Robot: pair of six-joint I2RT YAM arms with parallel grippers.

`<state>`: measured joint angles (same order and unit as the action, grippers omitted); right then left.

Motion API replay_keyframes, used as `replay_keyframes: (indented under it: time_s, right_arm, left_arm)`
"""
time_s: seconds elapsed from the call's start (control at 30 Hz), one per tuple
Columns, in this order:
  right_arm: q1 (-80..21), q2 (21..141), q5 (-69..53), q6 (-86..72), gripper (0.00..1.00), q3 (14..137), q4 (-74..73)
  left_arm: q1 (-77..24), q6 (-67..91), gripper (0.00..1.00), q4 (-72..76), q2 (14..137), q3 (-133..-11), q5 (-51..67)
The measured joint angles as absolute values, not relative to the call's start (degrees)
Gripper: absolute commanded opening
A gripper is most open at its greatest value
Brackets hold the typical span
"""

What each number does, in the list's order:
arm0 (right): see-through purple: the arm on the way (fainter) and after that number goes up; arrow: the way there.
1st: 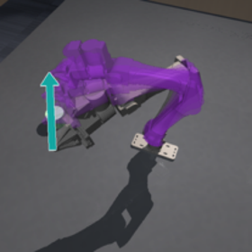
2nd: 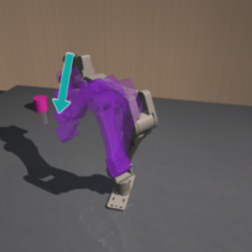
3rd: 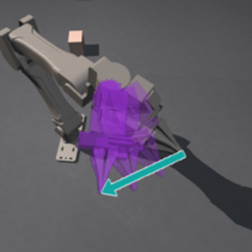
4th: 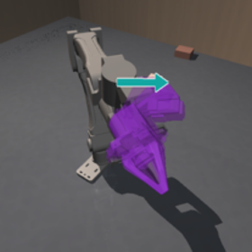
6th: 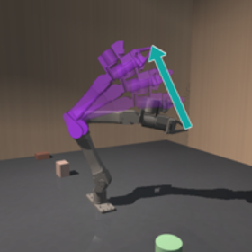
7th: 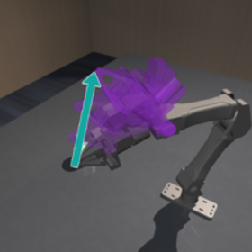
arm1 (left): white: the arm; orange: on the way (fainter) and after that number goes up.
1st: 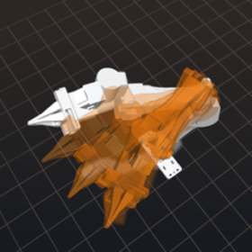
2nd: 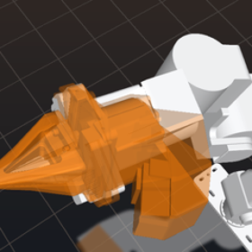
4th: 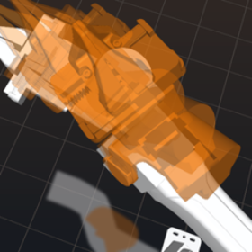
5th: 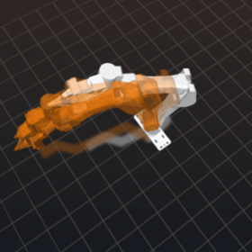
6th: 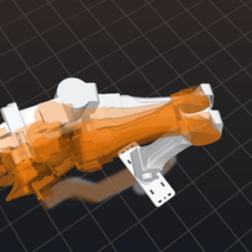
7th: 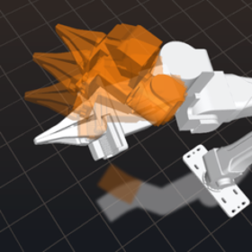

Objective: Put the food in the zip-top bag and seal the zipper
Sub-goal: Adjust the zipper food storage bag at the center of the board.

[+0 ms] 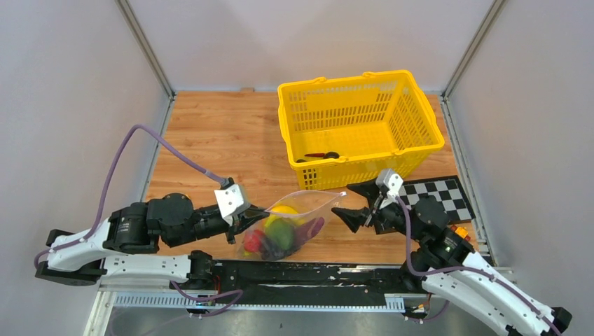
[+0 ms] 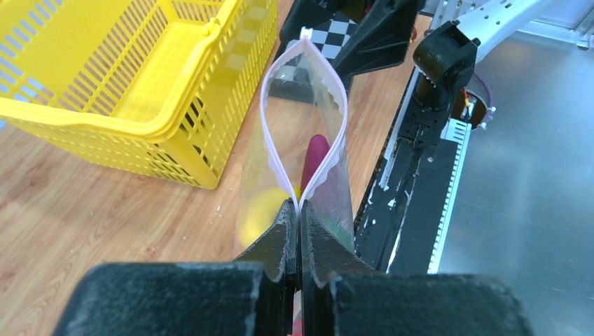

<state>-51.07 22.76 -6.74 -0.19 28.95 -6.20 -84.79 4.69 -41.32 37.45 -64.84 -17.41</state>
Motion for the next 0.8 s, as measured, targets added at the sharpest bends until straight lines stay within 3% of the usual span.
replay_keyframes:
  time_s: [0.17,0.3,0.5,0.8]
  right_arm:
    - [-37.1,25.5,-22.4,-5.5,0.79,28.8,-3.8]
    - [-27.5,26.1,-38.1,-10.0,0.78,27.2,6.4]
    - [-25.3,33.1,-51.8,-12.2,0.79,23.7,17.7]
    - [-24.8,35.2,-57.6,-11.1,0.79,21.6,22.0]
  left_arm:
    - [-84.8,3.9,0.0,-40.8,37.5,-64.3,-17.7]
    - [-84.8,3.7,0.0,-40.6,37.4,-63.4,-18.1]
    - [-84.8,3.7,0.0,-40.5,36.8,-63.1,-18.1]
    - [-84.8,3.6,0.0,-40.2,37.9,-63.2,-16.1]
